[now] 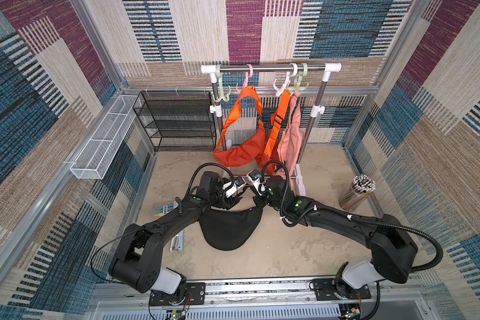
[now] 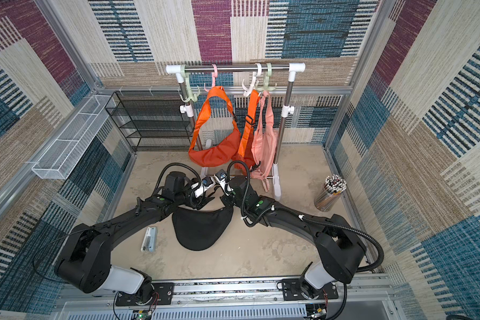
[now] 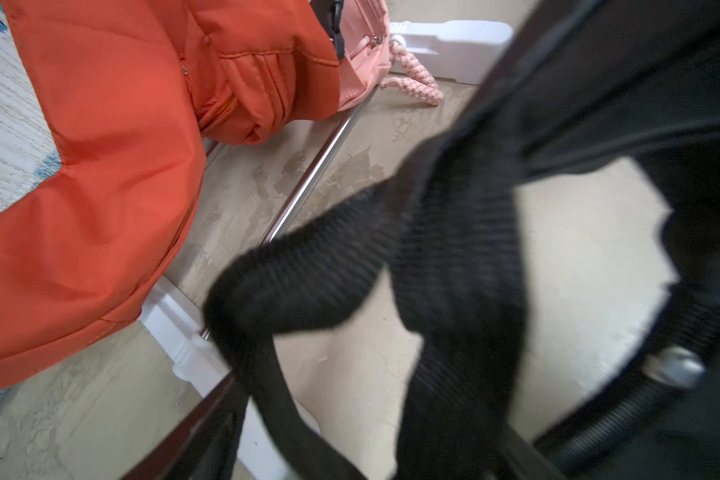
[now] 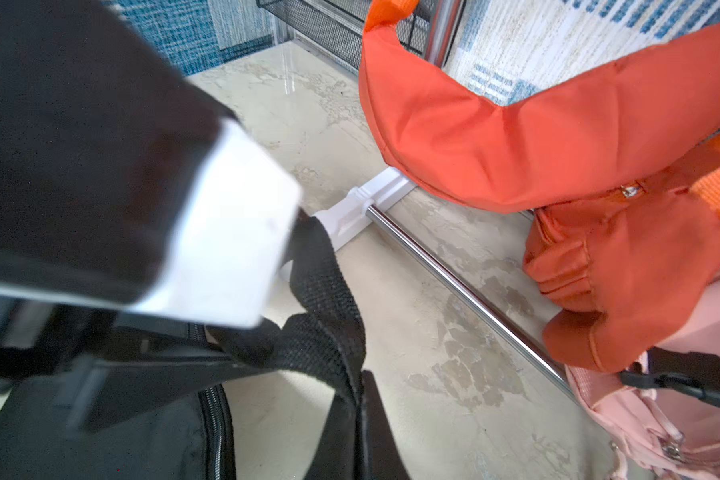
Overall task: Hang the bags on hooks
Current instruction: Pick up the bag from the center of the board, then hang the bag on the hook.
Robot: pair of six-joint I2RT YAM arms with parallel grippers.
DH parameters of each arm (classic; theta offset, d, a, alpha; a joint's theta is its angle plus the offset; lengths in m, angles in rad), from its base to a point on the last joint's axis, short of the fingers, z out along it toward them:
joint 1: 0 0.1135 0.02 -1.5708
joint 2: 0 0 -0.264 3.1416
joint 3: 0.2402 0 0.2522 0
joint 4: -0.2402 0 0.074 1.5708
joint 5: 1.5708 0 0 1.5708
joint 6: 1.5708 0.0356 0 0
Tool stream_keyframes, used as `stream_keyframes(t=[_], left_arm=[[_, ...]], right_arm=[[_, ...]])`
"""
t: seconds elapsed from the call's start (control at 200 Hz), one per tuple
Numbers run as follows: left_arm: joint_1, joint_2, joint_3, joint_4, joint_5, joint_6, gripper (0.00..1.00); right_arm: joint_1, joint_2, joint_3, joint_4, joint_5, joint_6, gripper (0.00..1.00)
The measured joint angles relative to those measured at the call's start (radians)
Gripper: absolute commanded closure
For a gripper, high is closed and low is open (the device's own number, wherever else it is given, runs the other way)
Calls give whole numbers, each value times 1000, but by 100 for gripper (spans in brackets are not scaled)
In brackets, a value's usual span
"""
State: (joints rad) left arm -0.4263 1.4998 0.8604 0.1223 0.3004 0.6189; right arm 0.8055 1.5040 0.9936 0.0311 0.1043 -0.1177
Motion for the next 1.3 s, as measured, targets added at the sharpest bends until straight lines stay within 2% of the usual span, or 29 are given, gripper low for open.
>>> stream_keyframes(t=[0.075,0.105,0.155,0.265,0.285,0.411,0.621,0.816,0.982,1.102,1.217,1.302], left_arm=[[-7,44,1,61,-14,-15,22],[-9,61,2,85,-24,-19,27],[-13,92,7,118,-58,-27,49],[-13,119,52,128,-137,-41,90],[-11,114,66,128,-153,-41,100],[18,23,146,88,-191,-40,100],[128,-134,344,-98,-87,-76,100],[204,-108,615,-285,3,-112,100],[256,-11,867,-402,53,-150,100],[262,71,1041,-488,70,-180,100],[263,166,1228,-568,63,-208,100],[267,295,1455,-667,35,-229,100]], right_arm=[[0,-15,-5,-2,-20,-4,100],[0,-23,-6,-2,-27,-4,100],[0,-36,-6,-3,-34,-7,100],[0,-60,0,-6,-43,-12,100],[1,-61,4,-8,-43,-14,100],[1,-61,51,-28,-31,-14,100],[3,-9,206,-10,-8,-16,100],[2,113,466,-11,19,-47,100],[0,255,767,-60,70,-113,100],[-22,391,1023,-111,98,-157,100],[-66,575,1377,-209,110,-174,100],[-84,713,1640,-266,117,-195,100]])
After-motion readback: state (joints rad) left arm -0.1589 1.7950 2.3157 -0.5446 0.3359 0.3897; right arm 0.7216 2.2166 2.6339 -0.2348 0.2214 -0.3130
